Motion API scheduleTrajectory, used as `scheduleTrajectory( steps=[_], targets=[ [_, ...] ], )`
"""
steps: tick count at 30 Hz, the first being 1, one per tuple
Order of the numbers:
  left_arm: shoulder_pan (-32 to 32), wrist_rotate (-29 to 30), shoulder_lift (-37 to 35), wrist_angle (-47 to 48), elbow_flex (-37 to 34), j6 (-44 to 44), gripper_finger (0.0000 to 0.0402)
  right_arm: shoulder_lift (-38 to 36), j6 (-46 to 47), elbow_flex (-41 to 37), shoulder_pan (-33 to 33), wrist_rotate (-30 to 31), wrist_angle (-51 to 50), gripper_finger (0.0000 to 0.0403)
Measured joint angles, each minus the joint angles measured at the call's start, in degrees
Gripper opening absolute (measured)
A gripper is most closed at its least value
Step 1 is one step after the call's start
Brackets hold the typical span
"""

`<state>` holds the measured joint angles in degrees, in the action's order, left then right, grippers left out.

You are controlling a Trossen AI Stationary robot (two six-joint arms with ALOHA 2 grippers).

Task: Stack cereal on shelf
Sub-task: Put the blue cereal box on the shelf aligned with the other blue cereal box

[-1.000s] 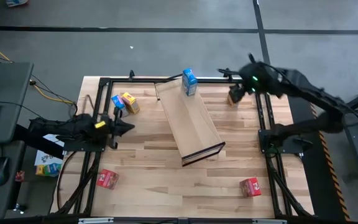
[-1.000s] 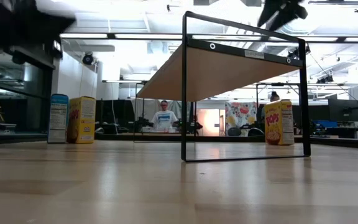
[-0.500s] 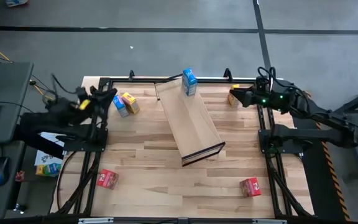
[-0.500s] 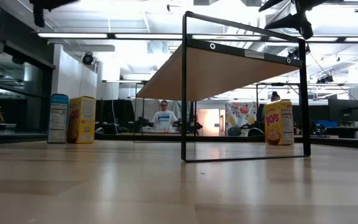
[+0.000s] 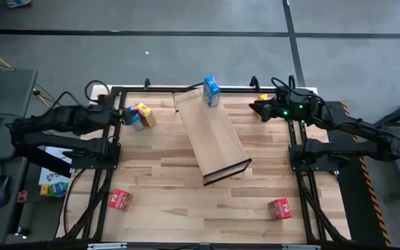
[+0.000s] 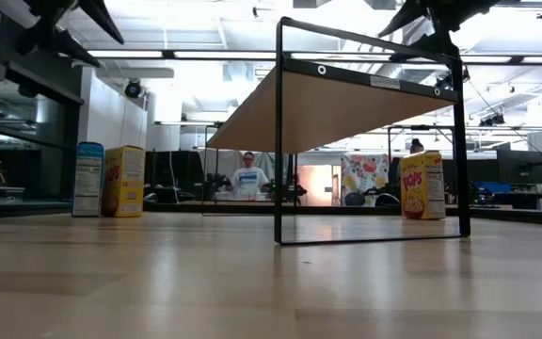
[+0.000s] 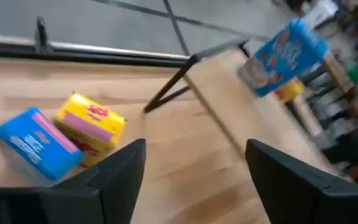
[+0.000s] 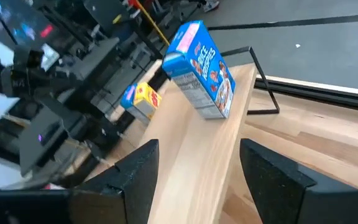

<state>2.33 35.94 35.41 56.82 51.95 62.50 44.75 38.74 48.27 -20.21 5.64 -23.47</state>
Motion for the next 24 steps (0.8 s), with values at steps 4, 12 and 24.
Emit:
scheduleTrajectory(
  steps=[4, 12, 24],
  targets=[
    [2.94, 5.92, 2.48, 2.36, -0.49, 10.37, 0.0279, -0.16, -1.47, 0.07, -0.01, -0.12, -1.48, 0.0217],
    [14.17, -2.86, 12.33, 17.33, -0.49, 22.84, 0.0280, -0.11, -5.86, 0.09, -0.02, -0.09, -2.46, 0.0217],
    [18.72, -2.54, 27.30, 15.22, -0.51, 27.79, 0.0280, -0.11, -9.24, 0.09, 0.00, 0.29, -2.44, 0.0217]
  ],
)
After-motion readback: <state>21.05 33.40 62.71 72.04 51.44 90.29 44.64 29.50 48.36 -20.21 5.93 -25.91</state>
